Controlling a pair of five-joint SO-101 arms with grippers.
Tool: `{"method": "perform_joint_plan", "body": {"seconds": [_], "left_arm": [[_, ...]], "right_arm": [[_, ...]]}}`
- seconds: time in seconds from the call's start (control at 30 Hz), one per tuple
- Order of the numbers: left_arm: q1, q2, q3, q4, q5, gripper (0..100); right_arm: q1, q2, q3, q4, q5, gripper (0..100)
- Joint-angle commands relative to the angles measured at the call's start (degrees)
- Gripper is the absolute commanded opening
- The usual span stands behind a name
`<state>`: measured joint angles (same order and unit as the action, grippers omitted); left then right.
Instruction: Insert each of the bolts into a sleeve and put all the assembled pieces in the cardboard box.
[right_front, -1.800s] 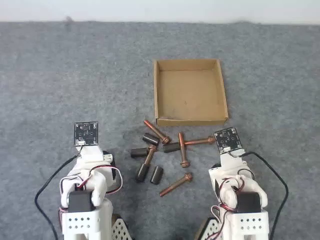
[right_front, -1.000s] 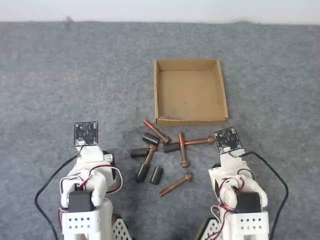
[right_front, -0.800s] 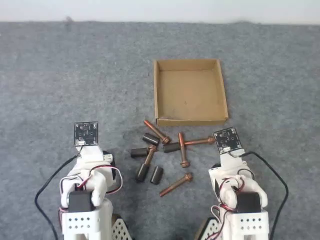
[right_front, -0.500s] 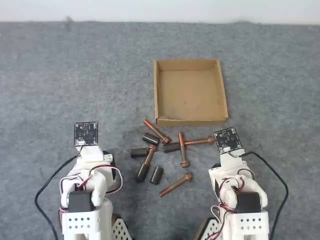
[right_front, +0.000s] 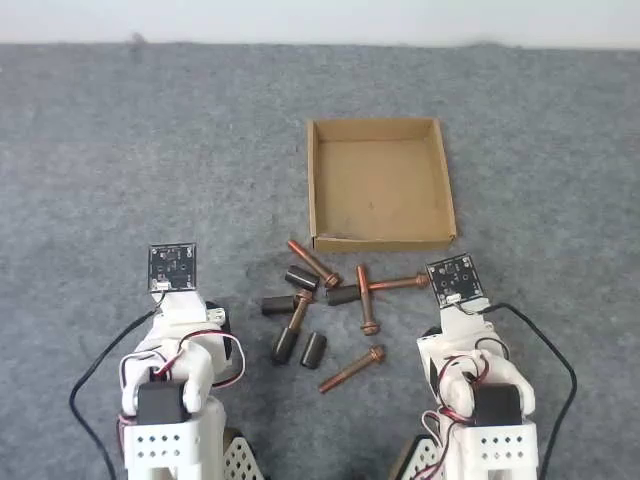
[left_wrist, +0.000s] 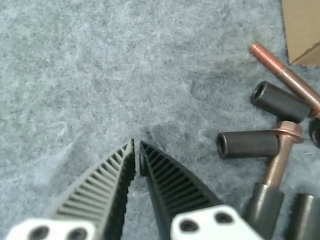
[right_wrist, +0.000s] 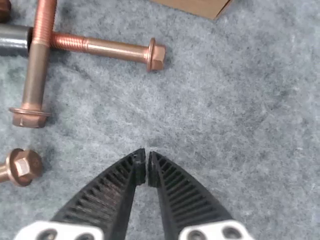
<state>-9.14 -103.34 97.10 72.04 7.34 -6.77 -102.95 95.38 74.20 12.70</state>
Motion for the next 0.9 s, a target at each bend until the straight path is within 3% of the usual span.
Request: {"method": "perform_joint_plan", "body": {"seconds": [0.0,0.37,0.6,0.87], "left_arm": [[-0.4,-1.1,-0.6,0.3,0.0,1],[-0.6,-1.1,-1.1,0.3,0.1,1],[-10.7,-1.1,-7.0,-0.1,0.1,1],[-10.9,-1.1,-7.3,-0.2,-0.1,1]], "right_arm": [[0.5,-0.6,1.1,0.5,0.7,0.6],[0.4,-0.6,1.1,0.5,0.7,0.6],[0.5,-0.7,-2.5,0.6,0.6,0.6],[0.5,-0.7,-4.0,0.5,0.5,0.6]]}}
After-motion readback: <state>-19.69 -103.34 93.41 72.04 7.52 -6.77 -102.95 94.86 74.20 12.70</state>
